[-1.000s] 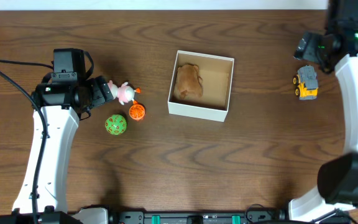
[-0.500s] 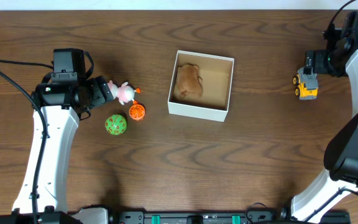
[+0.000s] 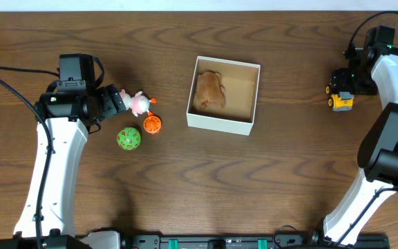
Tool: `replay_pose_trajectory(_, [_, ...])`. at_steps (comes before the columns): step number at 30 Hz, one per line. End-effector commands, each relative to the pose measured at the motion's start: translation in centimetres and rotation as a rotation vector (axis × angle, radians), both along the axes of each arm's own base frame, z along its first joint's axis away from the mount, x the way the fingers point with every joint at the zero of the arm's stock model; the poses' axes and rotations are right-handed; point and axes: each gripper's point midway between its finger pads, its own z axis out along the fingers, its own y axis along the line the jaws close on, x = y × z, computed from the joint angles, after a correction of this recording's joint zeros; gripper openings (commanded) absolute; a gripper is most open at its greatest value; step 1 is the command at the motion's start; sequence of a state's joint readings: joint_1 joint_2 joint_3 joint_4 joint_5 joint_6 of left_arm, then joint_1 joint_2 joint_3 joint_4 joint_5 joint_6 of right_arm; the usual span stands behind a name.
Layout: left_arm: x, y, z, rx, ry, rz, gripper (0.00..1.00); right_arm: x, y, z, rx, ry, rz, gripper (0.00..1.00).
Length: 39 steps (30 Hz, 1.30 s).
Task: Pack container
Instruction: 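Move the right gripper to the yellow toy truck and grasp it, then carry the truck into the box beside the plush and release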
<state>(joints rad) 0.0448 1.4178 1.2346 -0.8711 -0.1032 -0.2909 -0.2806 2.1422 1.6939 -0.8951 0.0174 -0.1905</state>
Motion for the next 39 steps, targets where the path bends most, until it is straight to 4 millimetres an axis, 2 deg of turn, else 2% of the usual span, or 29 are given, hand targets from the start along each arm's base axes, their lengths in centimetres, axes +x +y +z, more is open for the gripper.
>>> replay_pose_trajectory(1, [0.3, 0.1, 0.5, -0.002, -0.012, -0.003, 0.98, 0.0, 0.0, 0.0, 0.007, -0.001, 0.004, 0.71])
replay_pose_trajectory(10, [0.3, 0.1, 0.5, -0.002, -0.012, -0.003, 0.98, -0.3, 0.3, -0.3, 0.018, 0.014, -0.010, 0.46])
replay_pose_trajectory(15, [0.3, 0.1, 0.5, -0.002, -0.012, -0.003, 0.98, -1.0, 0.9, -0.2, 0.042, 0.038, -0.023, 0.45])
replay_pose_trajectory(16, [0.3, 0.1, 0.5, -0.002, -0.012, -0.003, 0.98, -1.0, 1.2, 0.0, 0.046, 0.037, -0.018, 0.42])
replay_pose_trajectory(18, [0.3, 0.1, 0.5, -0.002, -0.012, -0.003, 0.98, -0.8, 1.7, 0.9, 0.042, 0.025, -0.006, 0.36])
replay_pose_trajectory(21, [0.3, 0.1, 0.5, -0.002, -0.012, -0.003, 0.98, -0.1, 2.8, 3.1, 0.027, -0.026, 0.023, 0.35])
replay_pose_trajectory(24, [0.3, 0.1, 0.5, -0.002, -0.012, -0.003, 0.98, 0.8, 4.8, 6.6, 0.010, -0.106, 0.072, 0.33])
replay_pose_trajectory(28, [0.3, 0.1, 0.5, -0.002, -0.012, -0.003, 0.98, 1.3, 9.7, 12.2, -0.005, -0.233, 0.178, 0.23])
replay_pose_trajectory(30, [0.3, 0.1, 0.5, -0.002, -0.012, -0.003, 0.98, 1.1, 13.1, 15.0, -0.003, -0.298, 0.254, 0.23])
replay_pose_trajectory(31, [0.3, 0.1, 0.5, -0.002, -0.012, -0.003, 0.98, 0.9, 14.9, 16.3, -0.002, -0.329, 0.295, 0.26])
replay_pose_trajectory(34, [0.3, 0.1, 0.5, -0.002, -0.012, -0.003, 0.98, -0.2, 21.5, 19.6, -0.020, -0.420, 0.523, 0.28])
replay_pose_trajectory(38, [0.3, 0.1, 0.5, -0.003, -0.012, -0.004, 0.98, -1.9, 29.6, 21.0, -0.049, -0.489, 0.829, 0.22])
replay_pose_trajectory(39, [0.3, 0.1, 0.5, -0.002, -0.012, -0.003, 0.98, -2.2, 30.9, 20.9, -0.054, -0.492, 0.881, 0.21])
